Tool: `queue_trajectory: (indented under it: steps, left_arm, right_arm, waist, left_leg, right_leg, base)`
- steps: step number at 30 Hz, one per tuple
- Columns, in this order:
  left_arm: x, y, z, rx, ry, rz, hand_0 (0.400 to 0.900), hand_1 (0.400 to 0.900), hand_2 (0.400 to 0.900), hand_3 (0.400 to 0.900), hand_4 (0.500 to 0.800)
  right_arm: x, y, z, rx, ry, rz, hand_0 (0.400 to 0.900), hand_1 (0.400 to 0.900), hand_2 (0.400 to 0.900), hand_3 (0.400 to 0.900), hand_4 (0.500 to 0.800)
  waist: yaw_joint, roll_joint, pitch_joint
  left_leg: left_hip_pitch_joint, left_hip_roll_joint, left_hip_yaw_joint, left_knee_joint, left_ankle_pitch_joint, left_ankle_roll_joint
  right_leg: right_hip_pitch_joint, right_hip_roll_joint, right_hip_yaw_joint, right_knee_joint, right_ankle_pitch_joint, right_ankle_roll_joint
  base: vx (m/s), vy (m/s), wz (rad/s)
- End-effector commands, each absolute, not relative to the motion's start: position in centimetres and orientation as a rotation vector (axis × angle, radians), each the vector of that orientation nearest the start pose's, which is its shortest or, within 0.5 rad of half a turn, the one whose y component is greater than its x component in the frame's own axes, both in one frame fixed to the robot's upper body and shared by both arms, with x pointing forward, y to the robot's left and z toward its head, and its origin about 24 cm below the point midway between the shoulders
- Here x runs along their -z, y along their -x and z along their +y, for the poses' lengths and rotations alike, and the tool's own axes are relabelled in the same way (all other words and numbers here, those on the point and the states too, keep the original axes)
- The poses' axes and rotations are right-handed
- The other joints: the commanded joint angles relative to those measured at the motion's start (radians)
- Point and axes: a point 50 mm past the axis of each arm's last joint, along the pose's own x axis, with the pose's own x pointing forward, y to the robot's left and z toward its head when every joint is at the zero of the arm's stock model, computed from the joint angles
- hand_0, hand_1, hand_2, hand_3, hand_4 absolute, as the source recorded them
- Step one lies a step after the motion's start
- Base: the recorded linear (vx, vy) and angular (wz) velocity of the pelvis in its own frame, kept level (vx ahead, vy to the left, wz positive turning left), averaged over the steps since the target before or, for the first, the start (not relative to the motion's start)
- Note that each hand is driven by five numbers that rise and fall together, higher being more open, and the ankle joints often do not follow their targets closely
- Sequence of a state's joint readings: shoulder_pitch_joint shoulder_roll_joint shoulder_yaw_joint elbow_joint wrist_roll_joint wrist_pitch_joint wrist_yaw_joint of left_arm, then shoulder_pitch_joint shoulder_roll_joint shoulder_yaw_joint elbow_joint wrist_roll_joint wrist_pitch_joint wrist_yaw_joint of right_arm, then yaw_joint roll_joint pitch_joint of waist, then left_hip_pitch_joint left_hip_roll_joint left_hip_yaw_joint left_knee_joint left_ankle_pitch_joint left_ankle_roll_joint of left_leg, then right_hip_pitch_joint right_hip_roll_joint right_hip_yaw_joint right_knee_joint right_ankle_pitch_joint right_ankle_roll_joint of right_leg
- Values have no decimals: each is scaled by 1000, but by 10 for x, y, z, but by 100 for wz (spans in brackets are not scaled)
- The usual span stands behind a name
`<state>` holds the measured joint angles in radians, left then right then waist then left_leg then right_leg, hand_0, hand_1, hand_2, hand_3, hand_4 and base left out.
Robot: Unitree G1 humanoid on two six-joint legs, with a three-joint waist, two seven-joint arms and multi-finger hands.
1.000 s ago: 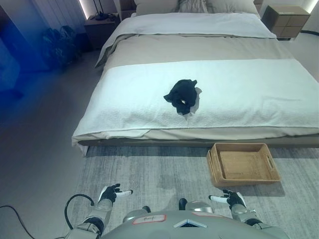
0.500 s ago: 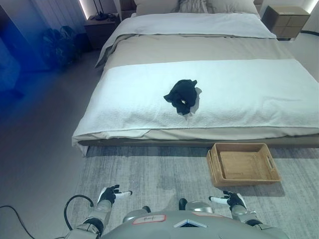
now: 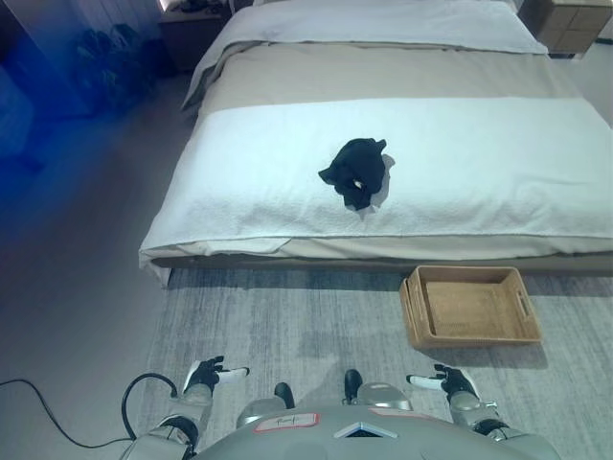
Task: Put the clothes on the bed into the basket.
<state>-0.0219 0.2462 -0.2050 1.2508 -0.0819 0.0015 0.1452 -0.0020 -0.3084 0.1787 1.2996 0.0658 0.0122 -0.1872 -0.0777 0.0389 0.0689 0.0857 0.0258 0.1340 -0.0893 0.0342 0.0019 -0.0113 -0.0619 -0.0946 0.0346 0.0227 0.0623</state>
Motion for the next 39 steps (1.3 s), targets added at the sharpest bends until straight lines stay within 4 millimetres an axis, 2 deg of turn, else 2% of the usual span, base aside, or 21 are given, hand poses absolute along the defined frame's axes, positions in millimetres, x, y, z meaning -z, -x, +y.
queue_trajectory:
  steps: [1,5,6,9,12,14,16,20,21,23,24,25,26,29,31,32,33,34,36,37,39]
  left_arm:
    - [139,-130,272,-252,-454,1101,900,900,900,900,800]
    - [137,-142,268,-237,-448,1066,900,900,900,900,800]
    - [135,-146,265,-236,-440,1049,900,900,900,900,800]
    - [131,-158,262,-234,-412,1004,900,900,900,900,800]
    - [132,-156,260,-222,-404,1004,900,900,900,900,800]
    - [132,-156,259,-208,-404,997,900,900,900,900,800]
    - [133,-157,252,-183,-391,990,900,900,900,900,800]
    - [133,-164,246,-160,-386,974,900,900,900,900,800]
    - [131,-167,245,-153,-392,965,900,900,900,900,800]
    - [128,-174,245,-161,-391,937,900,900,900,900,800]
    - [127,-173,247,-173,-386,932,900,900,900,900,800]
    - [127,-173,247,-173,-386,932,900,900,900,900,800]
    - [128,-168,251,-190,-376,944,900,900,900,900,800]
    - [134,-150,256,-208,-376,992,900,900,900,900,800]
    - [135,-146,257,-219,-368,1000,900,900,900,900,800]
    - [135,-146,257,-219,-368,1000,900,900,900,900,800]
    - [134,-147,259,-232,-360,995,900,900,900,900,800]
    - [135,-145,260,-243,-355,999,900,900,900,900,800]
    - [137,-140,261,-250,-357,1014,900,900,900,900,800]
    - [138,-137,260,-242,-361,1022,900,900,900,900,800]
    - [139,-135,260,-241,-365,1032,900,900,900,900,800]
  right_arm:
    - [142,-104,-289,345,458,1210,900,900,900,900,800]
    - [144,-92,-291,379,432,1238,900,900,900,900,800]
    - [145,-88,-292,389,429,1250,900,900,900,900,800]
    - [146,-80,-295,417,417,1273,900,900,900,900,800]
    - [146,-75,-296,429,406,1278,900,900,900,900,800]
    - [147,-71,-296,425,401,1284,900,900,900,900,800]
    - [146,-66,-299,445,390,1287,900,900,900,900,800]
    - [143,-76,-303,458,377,1248,900,900,900,900,800]
    - [141,-81,-304,456,378,1231,900,900,900,900,800]
    - [138,-93,-304,457,386,1193,900,900,900,900,800]
    - [136,-103,-303,447,394,1165,900,900,900,900,800]
    - [136,-103,-303,447,394,1165,900,900,900,900,800]
    - [135,-110,-301,440,397,1142,900,900,900,900,800]
    - [134,-116,-297,432,386,1108,900,900,900,900,800]
    - [134,-119,-294,422,383,1091,900,900,900,900,800]
    - [134,-119,-294,422,383,1091,900,900,900,900,800]
    - [131,-126,-294,409,396,1065,900,900,900,900,800]
    - [130,-129,-295,407,404,1053,900,900,900,900,800]
    - [128,-132,-295,404,402,1036,900,900,900,900,800]
    - [128,-133,-295,398,395,1028,900,900,900,900,800]
    - [129,-133,-293,388,395,1032,900,900,900,900,800]
  waist:
    - [-19,-4,98]
    - [-50,7,112]
    - [-64,13,113]
    - [-97,16,106]
    - [-112,15,98]
    - [-116,15,87]
    - [-145,37,57]
    - [-139,53,61]
    - [-131,44,71]
    - [-92,10,104]
    - [-74,-9,113]
    - [-73,-8,114]
    - [-44,-26,117]
    - [-19,-50,117]
    - [-15,-47,122]
    - [-16,-49,122]
    - [-13,-32,121]
    - [-16,-19,114]
    - [-21,-8,101]
    - [-20,-5,92]
    - [-13,3,81]
  left_leg:
    - [32,-97,-66,62,-137,94]
    - [83,-99,-90,42,-154,85]
    - [104,-102,-98,44,-167,81]
    - [208,-115,-118,2,-203,43]
    - [264,-112,-132,2,-225,15]
    - [286,-111,-139,2,-225,7]
    - [283,-76,-153,92,-172,-30]
    - [112,-54,-161,561,112,-153]
    - [49,-59,-156,714,157,-165]
    - [-99,-87,-138,920,117,-149]
    - [-146,-53,-102,945,80,-106]
    - [-146,-53,-102,946,80,-106]
    - [-235,-42,-78,896,34,-69]
    - [-314,31,-42,638,-4,-37]
    - [-307,57,-68,372,40,-46]
    - [-303,55,-68,363,45,-46]
    - [-271,88,-110,90,102,-65]
    - [-281,104,-122,10,125,-86]
    - [-329,136,-111,2,116,-111]
    - [-321,144,-64,2,121,-116]
    - [-307,149,-49,2,132,-113]
  right_leg:
    - [-221,-41,111,558,-4,34]
    - [-299,-3,109,593,-45,18]
    - [-304,10,97,496,-51,19]
    - [-302,20,19,48,79,77]
    - [-305,44,22,-111,134,98]
    - [-292,49,17,-88,141,90]
    - [-254,95,80,-72,158,54]
    - [-132,129,72,-42,75,-22]
    - [-94,127,73,-47,58,-39]
    - [-34,105,89,-53,35,-54]
    - [-11,104,96,-48,23,-63]
    - [-11,104,97,-48,23,-63]
    - [24,104,112,-37,-10,-76]
    - [83,102,133,-19,-64,-75]
    - [116,103,144,-14,-100,-68]
    - [115,101,144,-14,-100,-68]
    - [155,101,162,-15,-131,-57]
    - [164,100,175,-11,-150,-55]
    - [189,91,197,5,-183,-47]
    - [220,78,206,9,-206,-34]
    - [238,69,215,12,-215,-30]
  base:
    - [62,166,25]
    - [229,106,48]
    - [371,31,32]
    - [461,-4,34]
    - [525,-63,41]
    - [465,-100,37]
    - [645,-179,71]
    - [537,-184,38]
    - [433,-193,16]
    - [369,-215,-12]
    - [277,-176,-22]
    - [422,-196,-42]
    - [374,-118,-44]
    - [450,-67,-26]
    - [357,44,-3]
    - [512,133,-23]
    - [505,167,-35]
    - [655,236,-53]
    - [508,227,-51]
    - [598,272,-71]
    - [525,264,-76]
